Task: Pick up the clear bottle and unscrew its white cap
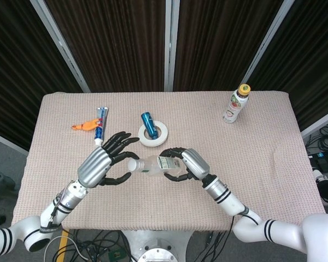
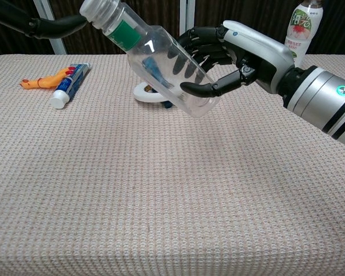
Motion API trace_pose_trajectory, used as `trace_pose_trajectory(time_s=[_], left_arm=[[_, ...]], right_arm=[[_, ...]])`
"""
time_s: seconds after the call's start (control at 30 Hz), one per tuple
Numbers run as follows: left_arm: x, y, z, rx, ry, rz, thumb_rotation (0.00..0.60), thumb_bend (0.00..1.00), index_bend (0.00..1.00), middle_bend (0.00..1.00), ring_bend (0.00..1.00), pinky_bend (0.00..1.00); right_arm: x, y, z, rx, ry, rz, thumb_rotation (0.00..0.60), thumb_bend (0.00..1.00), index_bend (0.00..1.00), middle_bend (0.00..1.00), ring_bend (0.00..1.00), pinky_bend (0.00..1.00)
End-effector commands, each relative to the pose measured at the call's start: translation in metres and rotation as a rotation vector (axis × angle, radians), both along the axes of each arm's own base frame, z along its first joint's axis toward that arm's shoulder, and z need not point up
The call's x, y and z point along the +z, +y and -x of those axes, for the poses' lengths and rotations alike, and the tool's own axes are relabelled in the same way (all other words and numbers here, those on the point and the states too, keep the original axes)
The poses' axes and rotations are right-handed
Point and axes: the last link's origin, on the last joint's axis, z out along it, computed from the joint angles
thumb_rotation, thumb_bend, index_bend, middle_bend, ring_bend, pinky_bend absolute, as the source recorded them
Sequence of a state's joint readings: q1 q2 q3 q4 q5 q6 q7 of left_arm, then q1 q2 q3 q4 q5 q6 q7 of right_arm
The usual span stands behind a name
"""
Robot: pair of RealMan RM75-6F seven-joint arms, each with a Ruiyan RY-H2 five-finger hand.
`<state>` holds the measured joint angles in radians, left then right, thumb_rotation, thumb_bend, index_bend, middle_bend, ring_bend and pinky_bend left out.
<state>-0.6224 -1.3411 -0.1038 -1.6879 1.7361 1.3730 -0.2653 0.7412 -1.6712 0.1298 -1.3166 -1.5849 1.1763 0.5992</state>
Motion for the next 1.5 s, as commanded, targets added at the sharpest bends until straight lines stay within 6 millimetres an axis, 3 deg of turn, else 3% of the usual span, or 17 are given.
trace_pose_trajectory(time_s=[0.03, 1.2, 1.4, 1.5], left_arm=[[0.0, 0.0, 0.0, 0.0, 0.005, 0.0, 0.6, 0.34, 0.36, 0.08, 0.0, 0.04], [0.0, 0.002, -0.003, -0.005, -0.021, -0.015, 0.6, 0.38, 0.43, 0.09, 0.0, 0.04], [0.006, 0.003, 0.007, 0.018, -0.009, -0.036, 0.6, 0.38, 0.43, 0.09, 0.0, 0.04], [0.012, 0.003, 0.025, 0.067, 0.019, -0.065, 0.6, 0.38, 0.42, 0.09, 0.0, 0.04]], right_arm=[[0.0, 0.0, 0.0, -0.001, -0.001, -0.001, 0.6, 0.64, 0.59, 0.53, 0.38, 0.48], [0.001, -0.002, 0.005, -0.005, 0.001, -0.003, 0.6, 0.67, 0.59, 0.53, 0.38, 0.48], [0.005, -0.003, 0.012, -0.009, 0.021, 0.008, 0.6, 0.67, 0.58, 0.53, 0.38, 0.48], [0.012, -0.006, 0.022, -0.008, 0.075, 0.041, 0.6, 0.67, 0.59, 0.52, 0.38, 0.48]])
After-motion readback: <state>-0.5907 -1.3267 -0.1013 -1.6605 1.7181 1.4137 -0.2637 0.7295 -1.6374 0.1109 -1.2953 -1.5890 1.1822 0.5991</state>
